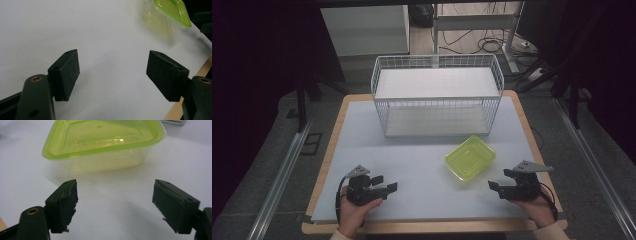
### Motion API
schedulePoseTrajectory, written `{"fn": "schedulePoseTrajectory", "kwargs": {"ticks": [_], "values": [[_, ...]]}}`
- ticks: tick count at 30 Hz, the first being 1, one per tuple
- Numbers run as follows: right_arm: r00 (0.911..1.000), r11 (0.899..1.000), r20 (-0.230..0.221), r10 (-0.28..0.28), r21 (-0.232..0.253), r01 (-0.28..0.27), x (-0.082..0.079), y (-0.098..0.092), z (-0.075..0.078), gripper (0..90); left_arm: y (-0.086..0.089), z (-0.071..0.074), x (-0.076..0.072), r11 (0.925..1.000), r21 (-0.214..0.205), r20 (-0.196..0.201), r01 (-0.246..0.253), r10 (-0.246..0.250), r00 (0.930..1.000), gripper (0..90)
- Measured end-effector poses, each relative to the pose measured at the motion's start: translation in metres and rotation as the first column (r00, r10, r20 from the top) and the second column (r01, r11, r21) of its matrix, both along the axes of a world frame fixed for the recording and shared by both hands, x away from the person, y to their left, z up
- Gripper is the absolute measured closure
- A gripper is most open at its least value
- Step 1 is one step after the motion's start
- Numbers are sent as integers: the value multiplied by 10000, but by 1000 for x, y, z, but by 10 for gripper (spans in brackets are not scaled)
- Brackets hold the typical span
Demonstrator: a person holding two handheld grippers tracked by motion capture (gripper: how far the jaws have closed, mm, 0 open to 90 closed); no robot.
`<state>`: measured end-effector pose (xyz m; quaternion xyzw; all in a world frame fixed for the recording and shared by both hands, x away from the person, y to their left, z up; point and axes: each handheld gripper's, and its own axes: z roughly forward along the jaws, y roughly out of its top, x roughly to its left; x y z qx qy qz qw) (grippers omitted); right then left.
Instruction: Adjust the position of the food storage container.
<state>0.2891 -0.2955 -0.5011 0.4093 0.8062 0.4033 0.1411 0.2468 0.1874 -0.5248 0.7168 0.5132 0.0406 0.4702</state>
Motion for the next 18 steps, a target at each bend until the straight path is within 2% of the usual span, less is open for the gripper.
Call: {"fn": "schedulePoseTrajectory", "kwargs": {"ticks": [7,13,15,16,17,18], "values": [[9999,9998,24,-110,194,109,-1,-1,2,198,-1,0,0,9999,61,-5,87,-87,10000,260],[9997,9993,-182,-192,316,198,1,-1,3,252,2,1,0,10000,53,19,41,-41,10000,259],[9996,9993,-193,-187,322,193,0,-2,4,285,3,1,-1,10000,22,43,6,-6,10000,259],[9998,9995,-176,-76,307,81,0,-2,6,342,3,1,-1,10000,18,54,-8,8,10000,259],[9998,9995,-176,-76,307,81,0,-2,6,342,3,1,-1,10000,18,54,-8,8,10000,259],[9997,9995,-26,242,183,-241,-1,-2,8,447,4,1,0,10000,41,44,-1,1,10000,259]]}}
